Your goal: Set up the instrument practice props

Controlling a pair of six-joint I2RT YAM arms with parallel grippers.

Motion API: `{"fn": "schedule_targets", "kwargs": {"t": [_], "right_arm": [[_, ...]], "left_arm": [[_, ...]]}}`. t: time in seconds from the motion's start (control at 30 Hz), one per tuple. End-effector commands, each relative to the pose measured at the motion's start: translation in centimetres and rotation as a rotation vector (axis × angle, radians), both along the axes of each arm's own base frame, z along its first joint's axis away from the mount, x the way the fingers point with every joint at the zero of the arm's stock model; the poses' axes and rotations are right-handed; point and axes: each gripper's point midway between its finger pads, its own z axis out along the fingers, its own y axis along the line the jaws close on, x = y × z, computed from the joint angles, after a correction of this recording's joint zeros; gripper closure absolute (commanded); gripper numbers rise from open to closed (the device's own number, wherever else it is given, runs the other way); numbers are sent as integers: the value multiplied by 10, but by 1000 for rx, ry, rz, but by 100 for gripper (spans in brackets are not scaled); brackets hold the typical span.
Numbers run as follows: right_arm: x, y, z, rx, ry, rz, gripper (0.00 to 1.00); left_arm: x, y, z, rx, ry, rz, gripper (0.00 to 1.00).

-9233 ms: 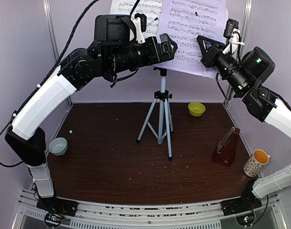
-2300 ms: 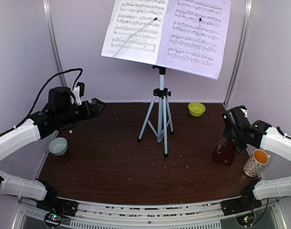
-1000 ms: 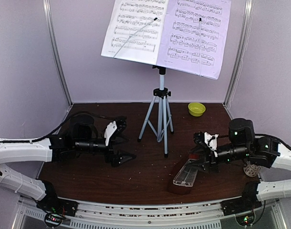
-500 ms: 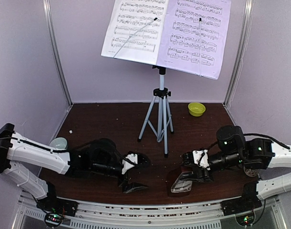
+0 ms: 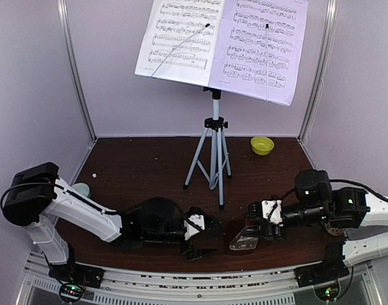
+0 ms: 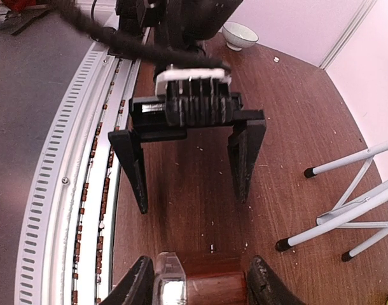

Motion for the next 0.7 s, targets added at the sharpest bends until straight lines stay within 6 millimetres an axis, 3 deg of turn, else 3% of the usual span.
{"fn": "schedule_targets", "kwargs": {"t": [0.0, 0.23, 0.47, 0.67], "right_arm": [[9, 1, 27, 86, -82, -37, 94], [7, -1, 24, 83, -71, -33, 94], [8, 0, 28, 85, -77, -36, 94], [8, 2, 26, 73, -69, -30, 94]], "left_arm": [[2, -23, 12, -168, 14, 7, 2], [9, -15, -6, -221, -12, 75, 2], [6, -36, -17, -196, -7, 16, 2], [4, -43, -27, -182, 12, -2, 2]]}}
